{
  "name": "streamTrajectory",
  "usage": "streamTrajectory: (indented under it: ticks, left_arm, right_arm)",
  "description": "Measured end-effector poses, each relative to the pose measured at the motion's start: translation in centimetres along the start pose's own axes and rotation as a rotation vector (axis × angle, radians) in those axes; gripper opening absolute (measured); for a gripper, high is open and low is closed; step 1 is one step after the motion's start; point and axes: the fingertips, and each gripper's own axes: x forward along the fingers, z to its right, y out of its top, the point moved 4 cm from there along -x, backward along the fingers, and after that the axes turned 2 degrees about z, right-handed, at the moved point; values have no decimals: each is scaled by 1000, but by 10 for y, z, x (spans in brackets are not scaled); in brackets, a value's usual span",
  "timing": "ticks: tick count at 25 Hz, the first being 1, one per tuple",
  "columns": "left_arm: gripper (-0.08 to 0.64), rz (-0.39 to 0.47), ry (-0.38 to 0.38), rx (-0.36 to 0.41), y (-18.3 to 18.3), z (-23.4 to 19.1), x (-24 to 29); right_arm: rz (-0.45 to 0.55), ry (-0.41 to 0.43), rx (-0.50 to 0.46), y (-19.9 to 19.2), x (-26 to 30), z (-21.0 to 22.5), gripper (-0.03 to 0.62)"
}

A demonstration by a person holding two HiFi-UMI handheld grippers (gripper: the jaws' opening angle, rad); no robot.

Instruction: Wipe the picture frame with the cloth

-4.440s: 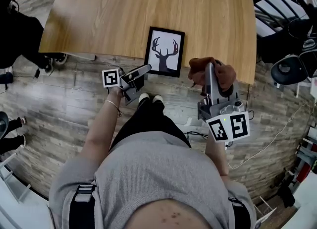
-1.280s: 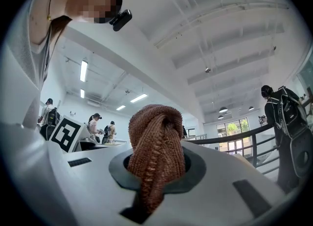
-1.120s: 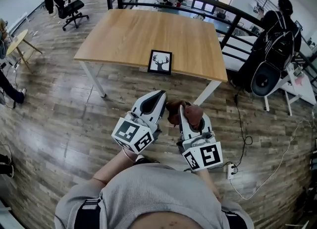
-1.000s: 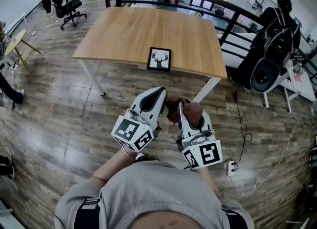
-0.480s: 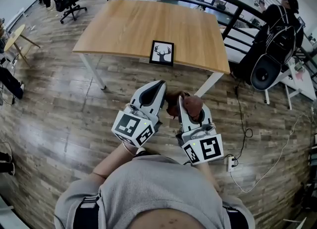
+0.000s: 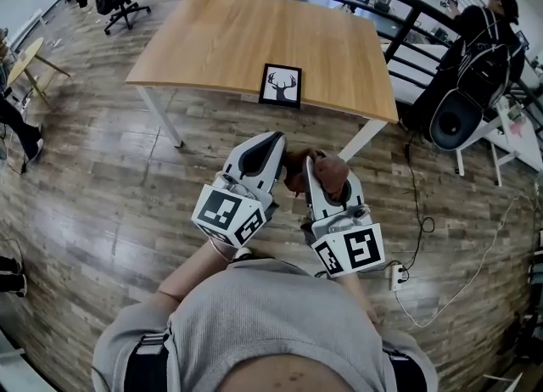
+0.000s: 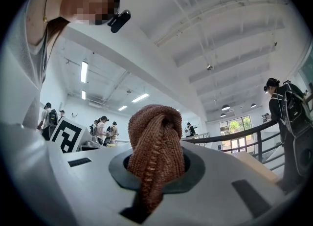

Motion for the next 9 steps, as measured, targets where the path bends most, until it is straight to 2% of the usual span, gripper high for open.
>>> streamTrajectory:
  ticks: [9]
  left_arm:
    - [8, 9, 16, 0, 6, -13, -1]
  right_arm:
    - [-3, 17, 2, 0, 13, -6, 46]
